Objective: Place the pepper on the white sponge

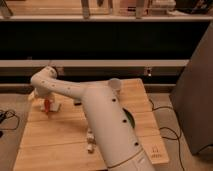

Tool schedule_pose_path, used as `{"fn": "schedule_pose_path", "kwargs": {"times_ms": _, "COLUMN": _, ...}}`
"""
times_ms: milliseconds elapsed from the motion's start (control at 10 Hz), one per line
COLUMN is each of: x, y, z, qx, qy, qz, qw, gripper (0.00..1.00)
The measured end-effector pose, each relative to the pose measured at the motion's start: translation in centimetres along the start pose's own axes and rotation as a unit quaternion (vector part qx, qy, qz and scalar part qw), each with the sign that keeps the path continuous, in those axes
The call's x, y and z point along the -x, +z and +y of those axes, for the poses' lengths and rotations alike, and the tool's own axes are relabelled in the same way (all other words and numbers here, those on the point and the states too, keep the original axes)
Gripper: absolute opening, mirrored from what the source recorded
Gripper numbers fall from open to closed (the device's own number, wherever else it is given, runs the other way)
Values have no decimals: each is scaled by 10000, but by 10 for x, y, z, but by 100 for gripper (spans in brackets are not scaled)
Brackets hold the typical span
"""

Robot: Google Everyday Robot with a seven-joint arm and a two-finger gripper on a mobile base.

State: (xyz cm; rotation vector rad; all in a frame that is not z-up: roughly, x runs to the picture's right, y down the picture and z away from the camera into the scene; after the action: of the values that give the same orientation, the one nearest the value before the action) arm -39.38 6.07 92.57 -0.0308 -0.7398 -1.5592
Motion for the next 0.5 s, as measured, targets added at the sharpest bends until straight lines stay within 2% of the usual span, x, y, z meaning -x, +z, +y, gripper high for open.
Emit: {"fn": "schedule_pose_path", "kwargs": {"times_ms": 500, "x": -4, "y": -9, "z": 1, "qx": -9, "qy": -12, "qz": 90, "qw": 10000, "gripper": 80}}
